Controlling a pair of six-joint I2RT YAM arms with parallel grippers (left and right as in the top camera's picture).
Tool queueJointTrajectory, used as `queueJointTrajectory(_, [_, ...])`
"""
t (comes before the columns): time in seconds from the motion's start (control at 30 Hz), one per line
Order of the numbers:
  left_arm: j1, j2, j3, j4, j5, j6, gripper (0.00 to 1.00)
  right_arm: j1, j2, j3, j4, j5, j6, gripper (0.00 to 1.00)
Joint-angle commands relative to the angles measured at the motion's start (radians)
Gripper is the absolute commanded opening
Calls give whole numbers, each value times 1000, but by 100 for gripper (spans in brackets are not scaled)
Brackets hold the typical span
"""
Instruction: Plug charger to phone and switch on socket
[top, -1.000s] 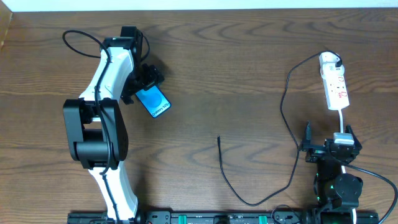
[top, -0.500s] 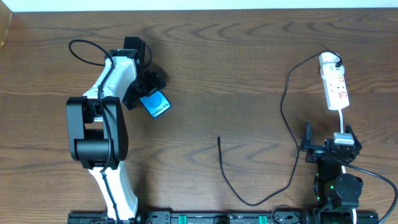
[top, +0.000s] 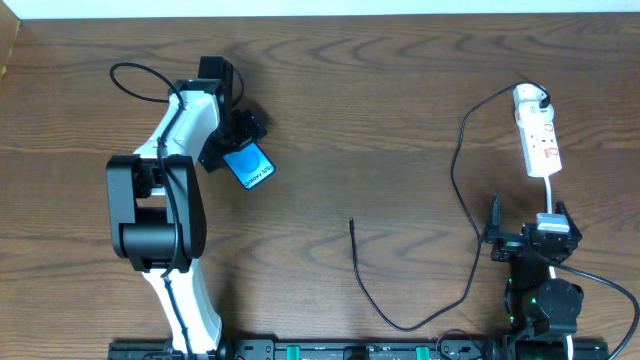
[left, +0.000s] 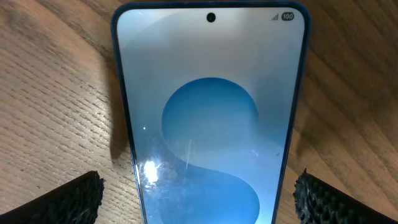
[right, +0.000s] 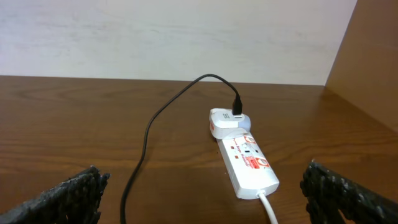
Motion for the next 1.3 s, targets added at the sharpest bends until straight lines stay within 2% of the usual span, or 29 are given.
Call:
queueJointTrajectory(0.0, [-17, 13, -4, 7, -3, 17, 98, 3, -5, -1, -3, 1, -13, 99])
queueJointTrajectory(0.83, [-24, 13, -9, 3, -14, 4, 98, 3, -5, -1, -3, 1, -13, 99])
queueJointTrajectory(1.27, [-24, 13, -15, -1, -41, -40, 98, 3, -5, -1, -3, 1, -13, 99])
